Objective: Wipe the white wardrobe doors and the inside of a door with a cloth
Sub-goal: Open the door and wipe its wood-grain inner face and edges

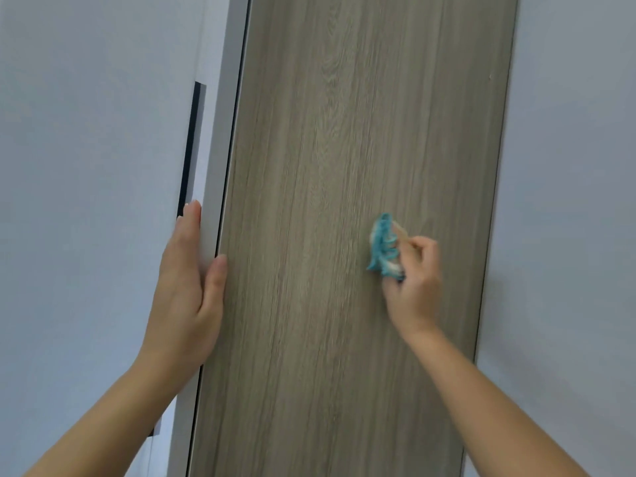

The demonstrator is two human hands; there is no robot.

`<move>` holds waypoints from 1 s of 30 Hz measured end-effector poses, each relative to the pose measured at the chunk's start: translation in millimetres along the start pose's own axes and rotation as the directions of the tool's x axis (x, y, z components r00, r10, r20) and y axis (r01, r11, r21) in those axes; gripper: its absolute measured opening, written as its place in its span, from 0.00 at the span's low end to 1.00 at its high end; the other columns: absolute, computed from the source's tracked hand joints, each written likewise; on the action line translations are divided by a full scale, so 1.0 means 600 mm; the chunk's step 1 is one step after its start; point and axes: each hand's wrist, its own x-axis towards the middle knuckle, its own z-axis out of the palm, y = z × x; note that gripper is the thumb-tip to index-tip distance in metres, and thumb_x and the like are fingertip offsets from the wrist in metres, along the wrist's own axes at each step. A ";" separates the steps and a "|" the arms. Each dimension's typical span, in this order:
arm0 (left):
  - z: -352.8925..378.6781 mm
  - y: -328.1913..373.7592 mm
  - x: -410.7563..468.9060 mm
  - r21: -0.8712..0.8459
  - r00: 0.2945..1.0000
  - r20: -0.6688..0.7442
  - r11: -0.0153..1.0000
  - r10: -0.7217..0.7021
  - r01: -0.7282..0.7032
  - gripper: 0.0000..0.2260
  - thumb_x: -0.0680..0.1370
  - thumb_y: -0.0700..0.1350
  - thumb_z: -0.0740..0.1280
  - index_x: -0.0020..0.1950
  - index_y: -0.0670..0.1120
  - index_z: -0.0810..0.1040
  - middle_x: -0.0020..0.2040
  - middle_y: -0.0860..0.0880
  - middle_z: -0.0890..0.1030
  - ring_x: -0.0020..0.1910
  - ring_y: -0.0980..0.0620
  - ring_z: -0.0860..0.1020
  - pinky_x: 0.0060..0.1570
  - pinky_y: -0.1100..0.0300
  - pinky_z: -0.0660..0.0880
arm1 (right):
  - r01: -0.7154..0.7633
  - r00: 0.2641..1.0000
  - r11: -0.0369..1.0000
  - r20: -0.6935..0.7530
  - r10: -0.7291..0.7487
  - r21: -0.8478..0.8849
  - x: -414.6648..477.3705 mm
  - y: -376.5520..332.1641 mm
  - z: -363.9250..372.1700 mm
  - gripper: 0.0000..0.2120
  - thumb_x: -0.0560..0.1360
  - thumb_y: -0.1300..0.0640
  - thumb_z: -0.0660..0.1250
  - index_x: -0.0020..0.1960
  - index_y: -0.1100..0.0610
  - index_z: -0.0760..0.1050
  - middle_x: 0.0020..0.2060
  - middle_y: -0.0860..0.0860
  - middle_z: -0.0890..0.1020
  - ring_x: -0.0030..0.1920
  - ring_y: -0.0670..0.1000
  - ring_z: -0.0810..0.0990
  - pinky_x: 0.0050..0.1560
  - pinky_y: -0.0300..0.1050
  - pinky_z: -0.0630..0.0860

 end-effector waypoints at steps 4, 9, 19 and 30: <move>0.003 -0.002 -0.002 0.022 1.000 -0.001 1.000 -0.008 0.008 0.28 0.79 0.53 0.53 0.78 0.60 0.48 0.78 0.60 0.56 0.77 0.63 0.54 0.74 0.62 0.53 | -0.349 0.937 0.929 -0.062 0.343 -0.126 0.014 0.099 -0.013 0.16 0.70 0.69 0.66 0.57 0.66 0.77 0.54 0.62 0.74 0.48 0.60 0.76 0.44 0.42 0.68; 0.003 -0.007 -0.002 0.003 1.000 -0.009 1.000 -0.009 0.009 0.29 0.79 0.55 0.53 0.79 0.58 0.49 0.78 0.60 0.58 0.76 0.62 0.56 0.74 0.55 0.57 | -0.625 0.776 0.722 -0.140 0.615 -0.297 0.014 0.199 -0.030 0.08 0.73 0.65 0.64 0.51 0.64 0.76 0.56 0.60 0.73 0.48 0.63 0.76 0.44 0.51 0.72; 0.008 -0.025 0.000 -0.009 0.999 -0.025 0.999 0.049 -0.049 0.26 0.80 0.53 0.54 0.77 0.64 0.49 0.77 0.60 0.61 0.75 0.58 0.62 0.73 0.45 0.63 | -0.707 0.694 0.610 -0.185 0.696 -0.357 -0.012 0.238 -0.032 0.08 0.74 0.62 0.64 0.50 0.64 0.76 0.55 0.62 0.73 0.49 0.65 0.75 0.46 0.53 0.74; 0.005 -0.031 0.005 -0.131 0.998 0.010 0.990 0.061 -0.059 0.27 0.80 0.49 0.56 0.78 0.59 0.53 0.76 0.58 0.63 0.74 0.53 0.64 0.71 0.41 0.64 | -0.466 0.878 0.885 -0.139 0.459 -0.020 -0.073 0.025 -0.002 0.13 0.71 0.70 0.67 0.56 0.67 0.76 0.51 0.57 0.71 0.45 0.53 0.73 0.44 0.40 0.67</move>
